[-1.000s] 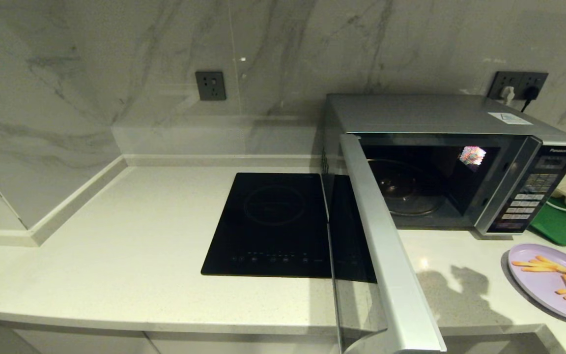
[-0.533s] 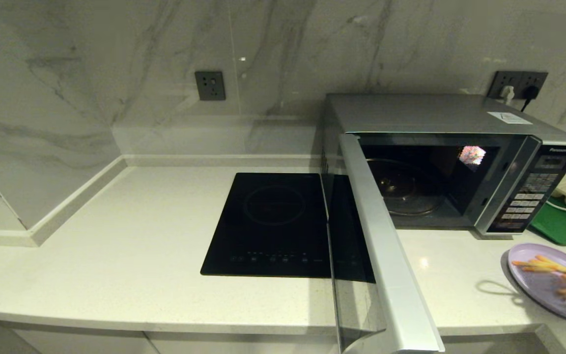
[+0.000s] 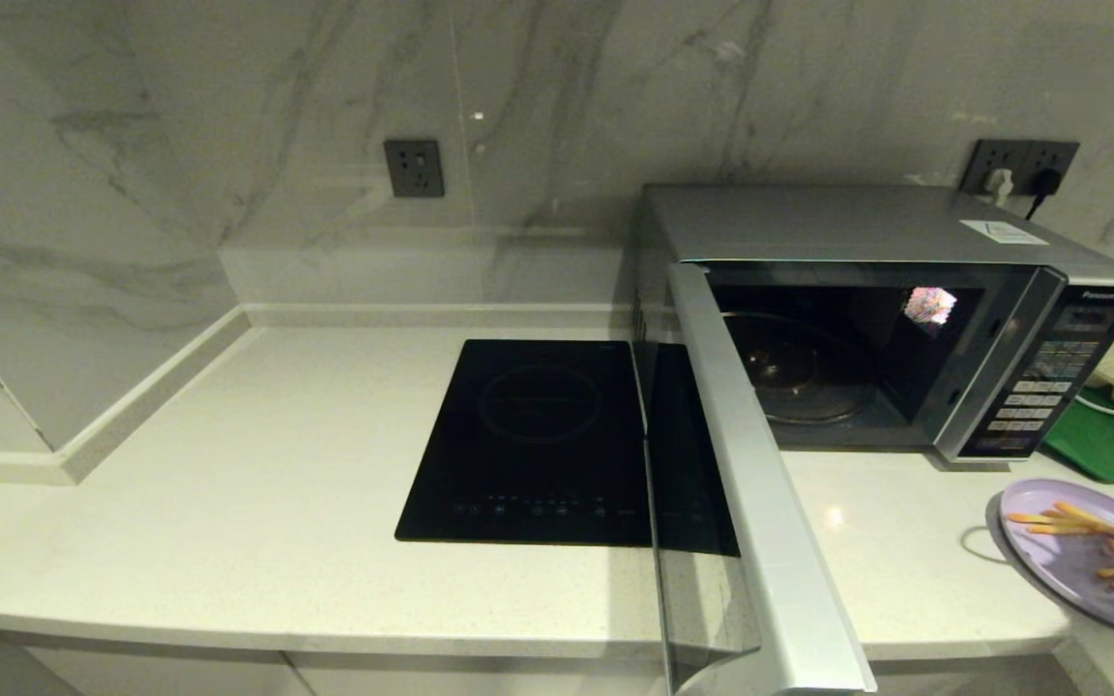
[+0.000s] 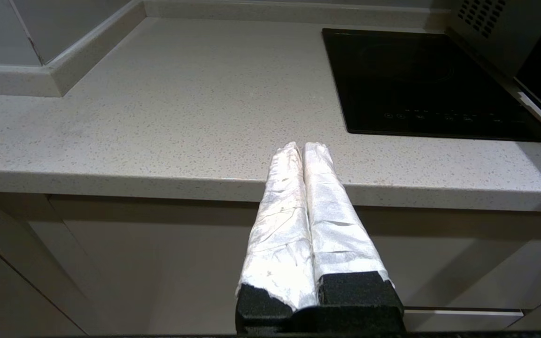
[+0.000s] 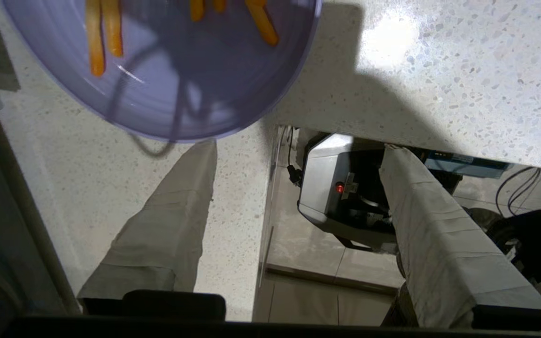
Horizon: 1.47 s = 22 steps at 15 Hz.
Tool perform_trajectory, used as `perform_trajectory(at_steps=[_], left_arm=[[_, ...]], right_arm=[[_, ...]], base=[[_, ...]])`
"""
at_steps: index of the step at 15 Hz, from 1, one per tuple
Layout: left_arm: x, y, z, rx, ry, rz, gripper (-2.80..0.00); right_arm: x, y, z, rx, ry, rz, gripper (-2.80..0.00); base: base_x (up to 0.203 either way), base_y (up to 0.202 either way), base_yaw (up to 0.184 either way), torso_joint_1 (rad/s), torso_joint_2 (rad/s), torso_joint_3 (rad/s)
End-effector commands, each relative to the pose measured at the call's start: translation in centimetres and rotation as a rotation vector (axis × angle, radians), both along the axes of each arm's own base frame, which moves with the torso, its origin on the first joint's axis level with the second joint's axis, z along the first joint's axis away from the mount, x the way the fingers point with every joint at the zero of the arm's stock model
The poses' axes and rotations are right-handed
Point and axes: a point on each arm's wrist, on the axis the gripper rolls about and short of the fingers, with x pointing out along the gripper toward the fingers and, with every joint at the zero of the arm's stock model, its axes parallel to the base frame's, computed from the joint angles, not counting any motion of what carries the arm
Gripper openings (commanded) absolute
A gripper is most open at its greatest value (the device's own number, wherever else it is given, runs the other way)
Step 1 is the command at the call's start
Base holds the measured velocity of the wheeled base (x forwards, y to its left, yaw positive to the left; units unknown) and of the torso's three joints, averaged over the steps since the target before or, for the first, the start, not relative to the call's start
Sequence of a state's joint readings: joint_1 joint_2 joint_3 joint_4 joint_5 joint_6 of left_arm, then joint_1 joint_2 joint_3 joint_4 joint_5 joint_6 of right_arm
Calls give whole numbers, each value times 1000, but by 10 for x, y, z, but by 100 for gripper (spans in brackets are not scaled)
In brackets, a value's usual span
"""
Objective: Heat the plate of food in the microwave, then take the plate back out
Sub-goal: Put the plate in the microwave oven
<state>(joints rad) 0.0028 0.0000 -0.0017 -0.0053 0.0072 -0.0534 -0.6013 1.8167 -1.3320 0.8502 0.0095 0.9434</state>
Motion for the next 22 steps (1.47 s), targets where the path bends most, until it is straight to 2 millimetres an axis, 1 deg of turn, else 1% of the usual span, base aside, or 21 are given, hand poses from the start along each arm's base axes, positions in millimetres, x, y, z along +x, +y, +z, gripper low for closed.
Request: perform_trajectory(at_steps=[1, 4, 7, 10, 12, 15, 19, 22], left_arm=[[0, 0, 0, 0, -1, 1, -280], [0, 0, 0, 0, -1, 1, -280], [0, 0, 0, 0, -1, 1, -280], [0, 0, 0, 0, -1, 1, -280], [0, 0, 0, 0, -1, 1, -280], [0, 0, 0, 0, -1, 1, -280], [0, 0, 0, 0, -1, 1, -280], [0, 0, 0, 0, -1, 1, -280]], right_arm=[[4, -4, -20, 23, 38, -7, 0], [5, -4, -39, 18, 46, -8, 0], [1, -10, -52, -11, 63, -38, 0], [-8, -28, -63, -25, 59, -96, 0], [-13, -35, -66, -24, 71, -85, 0], [-13, -36, -67, -20, 73, -81, 0], [-11, -37, -76, -2, 94, -78, 0], [-9, -39, -84, -23, 75, -79, 0]], base=[[0, 0, 0, 0, 0, 0], [0, 0, 0, 0, 0, 0], [0, 0, 0, 0, 0, 0], [0, 0, 0, 0, 0, 0], [0, 0, 0, 0, 0, 0], [0, 0, 0, 0, 0, 0], [0, 0, 0, 0, 0, 0], [0, 0, 0, 0, 0, 0]])
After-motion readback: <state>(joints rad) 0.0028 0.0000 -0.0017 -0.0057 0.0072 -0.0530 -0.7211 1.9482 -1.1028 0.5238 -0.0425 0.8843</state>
